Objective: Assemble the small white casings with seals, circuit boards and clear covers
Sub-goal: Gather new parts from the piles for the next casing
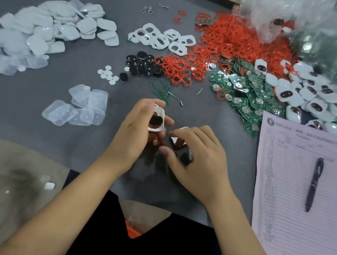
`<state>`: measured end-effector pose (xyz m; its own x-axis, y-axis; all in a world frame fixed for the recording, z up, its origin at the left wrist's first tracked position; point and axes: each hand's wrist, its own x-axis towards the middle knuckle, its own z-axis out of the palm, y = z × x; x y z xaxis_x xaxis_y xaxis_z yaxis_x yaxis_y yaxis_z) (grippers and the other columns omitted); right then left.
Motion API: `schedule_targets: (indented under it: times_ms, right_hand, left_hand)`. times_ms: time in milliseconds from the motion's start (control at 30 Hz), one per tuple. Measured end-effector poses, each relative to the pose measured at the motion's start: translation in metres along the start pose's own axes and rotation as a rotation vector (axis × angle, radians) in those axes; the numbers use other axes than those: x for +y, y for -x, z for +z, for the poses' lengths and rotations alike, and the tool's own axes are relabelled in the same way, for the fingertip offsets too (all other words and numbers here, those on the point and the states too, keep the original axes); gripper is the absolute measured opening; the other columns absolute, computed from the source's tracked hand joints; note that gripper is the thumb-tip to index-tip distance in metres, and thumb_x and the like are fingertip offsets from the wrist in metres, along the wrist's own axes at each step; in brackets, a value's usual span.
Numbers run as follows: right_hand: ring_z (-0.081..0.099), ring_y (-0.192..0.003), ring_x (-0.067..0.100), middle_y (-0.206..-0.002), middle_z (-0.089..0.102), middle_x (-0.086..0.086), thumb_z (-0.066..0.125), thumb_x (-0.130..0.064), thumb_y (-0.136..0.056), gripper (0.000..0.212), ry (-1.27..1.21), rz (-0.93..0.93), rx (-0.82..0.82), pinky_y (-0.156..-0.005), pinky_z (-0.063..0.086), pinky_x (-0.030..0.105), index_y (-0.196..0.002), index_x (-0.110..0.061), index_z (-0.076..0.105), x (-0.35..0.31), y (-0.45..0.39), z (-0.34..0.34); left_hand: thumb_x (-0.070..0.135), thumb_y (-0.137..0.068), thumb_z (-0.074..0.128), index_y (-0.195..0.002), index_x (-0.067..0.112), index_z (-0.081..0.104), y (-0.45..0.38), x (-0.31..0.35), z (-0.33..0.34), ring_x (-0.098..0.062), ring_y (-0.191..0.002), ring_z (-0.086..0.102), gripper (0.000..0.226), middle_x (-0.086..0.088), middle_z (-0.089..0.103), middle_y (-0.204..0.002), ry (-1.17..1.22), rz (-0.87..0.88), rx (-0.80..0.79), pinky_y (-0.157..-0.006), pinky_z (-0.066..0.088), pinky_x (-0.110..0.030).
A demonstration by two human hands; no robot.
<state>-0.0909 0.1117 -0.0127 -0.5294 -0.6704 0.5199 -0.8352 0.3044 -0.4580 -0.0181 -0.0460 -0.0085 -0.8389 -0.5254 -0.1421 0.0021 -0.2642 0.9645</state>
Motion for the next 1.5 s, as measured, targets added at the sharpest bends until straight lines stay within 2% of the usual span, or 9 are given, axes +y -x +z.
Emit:
schedule_targets:
  times_ms: [100, 200, 300, 467, 767, 900, 1067, 1300, 1500]
  right_hand:
    - [0.059, -0.081, 0.026, -0.09, 0.07, -0.002, 0.082, -0.048, -0.087, 0.038, 0.028, -0.018, -0.045, -0.078, 0.051, 0.036, -0.098, -0.013, 0.074, -0.001, -0.002, 0.003]
    - [0.059, -0.08, 0.026, -0.088, 0.071, -0.003, 0.082, -0.036, -0.088, 0.026, 0.045, -0.02, -0.039, -0.073, 0.052, 0.041, -0.095, -0.012, 0.074, 0.0, -0.003, 0.006]
    - [0.057, -0.075, 0.028, -0.082, 0.069, -0.002, 0.081, -0.023, -0.09, 0.012, 0.08, -0.04, -0.006, -0.067, 0.049, 0.044, -0.088, -0.013, 0.075, 0.003, -0.002, 0.008]
    - [0.056, -0.072, 0.029, -0.075, 0.063, -0.002, 0.08, -0.029, -0.091, 0.021, 0.206, -0.07, 0.042, -0.066, 0.038, 0.04, -0.078, -0.014, 0.071, 0.004, -0.003, 0.011]
    - [0.054, -0.073, 0.023, -0.074, 0.061, -0.01, 0.08, -0.031, -0.088, 0.018, 0.165, 0.045, 0.035, -0.068, 0.037, 0.039, -0.078, -0.02, 0.071, 0.007, -0.006, 0.008]
    - [0.054, -0.075, 0.021, -0.078, 0.064, -0.012, 0.076, -0.045, -0.089, 0.024, 0.083, 0.075, -0.009, -0.073, 0.037, 0.039, -0.086, -0.022, 0.075, 0.004, -0.007, 0.004]
    - [0.056, -0.074, 0.022, -0.075, 0.062, -0.009, 0.075, -0.059, -0.088, 0.038, 0.128, 0.088, 0.059, -0.074, 0.038, 0.039, -0.081, -0.021, 0.072, -0.001, -0.006, 0.005]
    - [0.056, -0.073, 0.023, -0.08, 0.064, -0.008, 0.079, -0.049, -0.088, 0.035, 0.181, 0.03, 0.134, -0.072, 0.038, 0.038, -0.079, -0.018, 0.068, -0.001, -0.004, 0.009]
    - [0.061, -0.075, 0.028, -0.09, 0.071, -0.002, 0.08, -0.022, -0.089, 0.008, 0.186, -0.07, 0.126, -0.068, 0.042, 0.04, -0.087, -0.015, 0.077, -0.003, -0.004, 0.011]
  left_hand:
    - [0.033, -0.11, 0.034, -0.118, 0.014, 0.059, -0.003, 0.004, -0.002, -0.017, -0.066, 0.058, 0.032, -0.009, 0.071, -0.09, 0.16, -0.075, -0.029, -0.057, 0.047, -0.027]
    - [0.033, -0.113, 0.029, -0.118, 0.012, 0.056, -0.004, 0.008, -0.002, -0.016, -0.064, 0.058, 0.035, -0.01, 0.07, -0.087, 0.253, -0.112, -0.053, -0.055, 0.046, -0.025]
    - [0.027, -0.113, 0.028, -0.122, 0.009, 0.055, -0.001, 0.007, -0.004, -0.017, -0.065, 0.06, 0.033, -0.011, 0.069, -0.088, 0.25, -0.088, -0.085, -0.057, 0.047, -0.025]
    - [0.032, -0.103, 0.039, -0.128, 0.009, 0.053, 0.003, 0.004, -0.003, -0.02, -0.077, 0.064, 0.037, -0.014, 0.068, -0.094, 0.212, -0.036, -0.156, -0.071, 0.053, -0.027]
    - [0.012, -0.094, 0.043, -0.13, 0.009, 0.052, -0.002, 0.002, -0.009, -0.025, -0.089, 0.071, 0.038, -0.014, 0.073, -0.098, 0.314, -0.064, -0.23, -0.076, 0.058, -0.031]
    - [0.008, -0.089, 0.044, -0.13, 0.01, 0.053, -0.005, 0.002, -0.01, -0.024, -0.095, 0.072, 0.042, -0.012, 0.074, -0.102, 0.314, -0.061, -0.199, -0.085, 0.059, -0.033]
    - [0.005, -0.09, 0.046, -0.134, 0.013, 0.051, -0.003, -0.002, -0.008, -0.027, -0.11, 0.073, 0.044, -0.009, 0.075, -0.109, 0.265, -0.039, -0.181, -0.089, 0.058, -0.029]
    - [0.001, -0.098, 0.041, -0.14, 0.02, 0.046, -0.003, -0.007, -0.012, -0.031, -0.121, 0.069, 0.046, -0.006, 0.074, -0.118, 0.173, -0.002, -0.252, -0.094, 0.057, -0.032]
    - [0.001, -0.1, 0.042, -0.145, 0.023, 0.042, -0.002, -0.005, -0.013, -0.026, -0.124, 0.067, 0.05, -0.006, 0.073, -0.124, 0.122, -0.005, -0.313, -0.093, 0.056, -0.028]
